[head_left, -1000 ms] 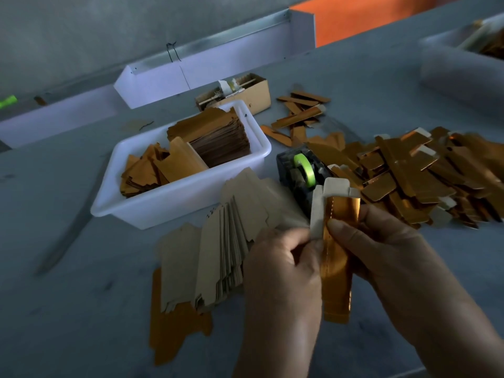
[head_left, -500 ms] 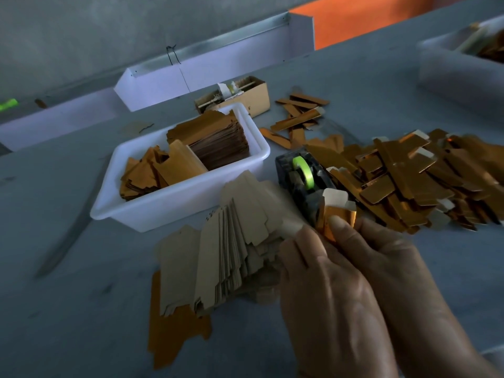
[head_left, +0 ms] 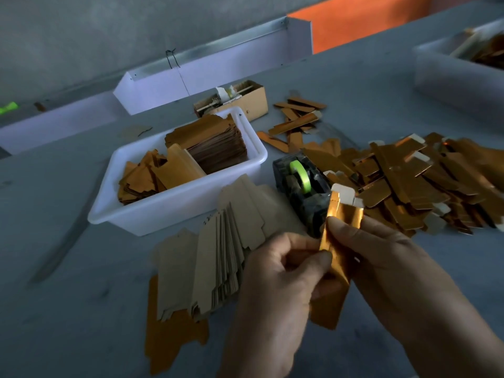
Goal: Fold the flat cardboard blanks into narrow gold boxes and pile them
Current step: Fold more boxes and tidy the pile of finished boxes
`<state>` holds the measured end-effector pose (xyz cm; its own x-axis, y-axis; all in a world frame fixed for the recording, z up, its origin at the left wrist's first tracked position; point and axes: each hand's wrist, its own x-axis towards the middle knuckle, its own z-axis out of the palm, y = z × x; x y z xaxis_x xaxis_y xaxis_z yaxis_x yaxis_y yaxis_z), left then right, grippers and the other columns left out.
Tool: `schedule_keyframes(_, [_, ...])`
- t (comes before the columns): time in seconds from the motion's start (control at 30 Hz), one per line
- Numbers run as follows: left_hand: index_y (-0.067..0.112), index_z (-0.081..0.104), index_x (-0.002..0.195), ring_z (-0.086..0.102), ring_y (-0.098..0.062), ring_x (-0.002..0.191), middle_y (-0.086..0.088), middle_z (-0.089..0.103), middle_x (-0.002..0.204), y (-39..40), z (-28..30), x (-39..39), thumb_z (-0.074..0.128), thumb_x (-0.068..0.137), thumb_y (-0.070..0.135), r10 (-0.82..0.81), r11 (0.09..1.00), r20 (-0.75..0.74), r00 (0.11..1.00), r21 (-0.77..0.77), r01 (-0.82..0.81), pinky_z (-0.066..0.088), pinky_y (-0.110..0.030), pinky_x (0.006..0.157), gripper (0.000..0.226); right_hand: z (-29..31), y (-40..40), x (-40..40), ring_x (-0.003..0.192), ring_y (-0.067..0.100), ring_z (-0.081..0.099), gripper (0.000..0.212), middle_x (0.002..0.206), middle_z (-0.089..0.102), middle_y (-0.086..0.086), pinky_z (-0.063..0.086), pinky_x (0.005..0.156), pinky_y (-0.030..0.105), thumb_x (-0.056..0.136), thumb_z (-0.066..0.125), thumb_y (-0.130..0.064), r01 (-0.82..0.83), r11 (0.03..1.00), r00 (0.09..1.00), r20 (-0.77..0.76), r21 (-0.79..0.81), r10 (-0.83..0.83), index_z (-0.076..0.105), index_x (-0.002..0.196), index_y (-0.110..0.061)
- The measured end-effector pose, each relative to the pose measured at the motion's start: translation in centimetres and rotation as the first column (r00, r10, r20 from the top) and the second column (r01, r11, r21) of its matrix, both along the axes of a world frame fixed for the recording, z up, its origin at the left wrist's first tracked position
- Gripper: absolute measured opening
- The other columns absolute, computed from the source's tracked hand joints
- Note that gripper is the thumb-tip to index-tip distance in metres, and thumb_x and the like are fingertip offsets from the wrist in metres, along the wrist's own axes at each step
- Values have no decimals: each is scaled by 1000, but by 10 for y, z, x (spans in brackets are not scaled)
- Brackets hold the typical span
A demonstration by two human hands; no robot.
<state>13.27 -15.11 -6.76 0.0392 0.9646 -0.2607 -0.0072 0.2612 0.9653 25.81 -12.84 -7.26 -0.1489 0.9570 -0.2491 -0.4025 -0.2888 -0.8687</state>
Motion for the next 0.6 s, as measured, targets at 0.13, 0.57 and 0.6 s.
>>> schedule_keyframes(0.13, [11,70,73,65,-13,58,-8,70,69,0,13,3,65,86,9,62,998,26,998,13,-63,51,-18,52,14,9,4,8,66,13,67,26,69,68,4,48,70,30,78,57,-34,-61,998,995,83,-3,61,73,71,-15])
schedule_keyframes(0.57, [20,64,70,55,-3,48,0,63,65,25,8,0,66,86,17,371,925,4,929,89,-370,38,-12,39,17,6,55,28,63,7,56,9,69,61,-6,36,53,20,88,60,-33,-88,965,621,772,245,-139,67,85,-28])
schedule_keyframes(0.6, [20,65,70,58,-6,52,-2,65,67,25,5,0,66,86,17,376,923,-4,927,91,-374,39,-13,40,17,5,57,26,64,8,55,10,70,61,-6,37,53,21,88,60,-34,-117,965,609,784,236,-118,66,82,-29])
